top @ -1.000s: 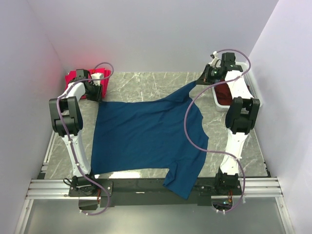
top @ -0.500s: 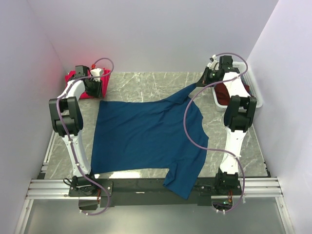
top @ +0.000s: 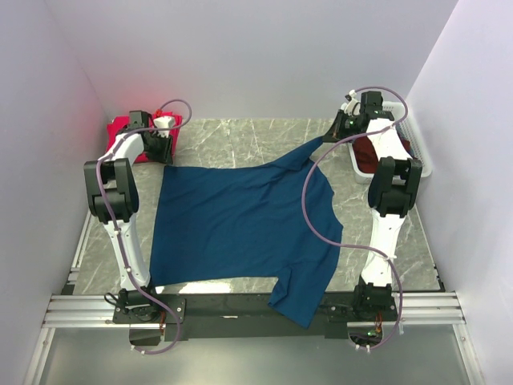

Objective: Fold and stack the t-shirts
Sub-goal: Fold the tshirt

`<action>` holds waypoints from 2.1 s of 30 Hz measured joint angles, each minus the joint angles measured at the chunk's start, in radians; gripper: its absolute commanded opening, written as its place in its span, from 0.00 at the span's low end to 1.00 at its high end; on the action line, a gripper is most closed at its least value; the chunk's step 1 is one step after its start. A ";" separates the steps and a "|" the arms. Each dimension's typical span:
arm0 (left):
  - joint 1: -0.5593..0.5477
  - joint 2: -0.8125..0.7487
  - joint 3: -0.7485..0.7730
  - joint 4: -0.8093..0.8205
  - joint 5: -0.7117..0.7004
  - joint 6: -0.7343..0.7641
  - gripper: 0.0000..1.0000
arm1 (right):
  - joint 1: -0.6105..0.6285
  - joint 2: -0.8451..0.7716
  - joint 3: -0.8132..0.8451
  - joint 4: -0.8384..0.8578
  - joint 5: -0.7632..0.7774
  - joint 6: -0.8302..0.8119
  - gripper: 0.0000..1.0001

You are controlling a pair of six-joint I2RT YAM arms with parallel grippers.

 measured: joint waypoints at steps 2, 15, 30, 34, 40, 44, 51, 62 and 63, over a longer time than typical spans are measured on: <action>0.000 0.002 -0.005 -0.009 -0.002 0.003 0.43 | 0.000 0.000 0.000 0.000 0.000 0.000 0.00; 0.000 0.036 -0.005 -0.012 -0.017 0.026 0.24 | -0.008 0.000 0.005 -0.007 -0.001 -0.009 0.00; -0.042 0.028 -0.008 0.010 0.053 -0.022 0.00 | -0.055 0.039 0.117 -0.003 0.013 -0.015 0.00; -0.056 0.027 0.011 0.042 0.052 -0.057 0.00 | -0.061 0.071 0.158 0.026 0.021 -0.010 0.00; -0.053 -0.003 0.020 0.146 0.030 -0.103 0.00 | -0.053 0.082 0.159 0.058 0.021 0.017 0.00; -0.050 -0.032 0.020 0.210 0.018 -0.117 0.00 | -0.046 0.082 0.158 0.084 0.010 0.043 0.00; -0.033 -0.075 -0.018 0.257 0.020 -0.112 0.00 | -0.042 0.042 0.079 0.097 -0.030 0.091 0.00; 0.020 -0.119 -0.098 0.268 0.079 -0.054 0.00 | -0.043 -0.103 -0.150 0.063 -0.115 0.143 0.00; 0.023 -0.126 -0.104 0.266 0.088 -0.047 0.00 | -0.043 -0.119 -0.166 0.056 -0.124 0.146 0.00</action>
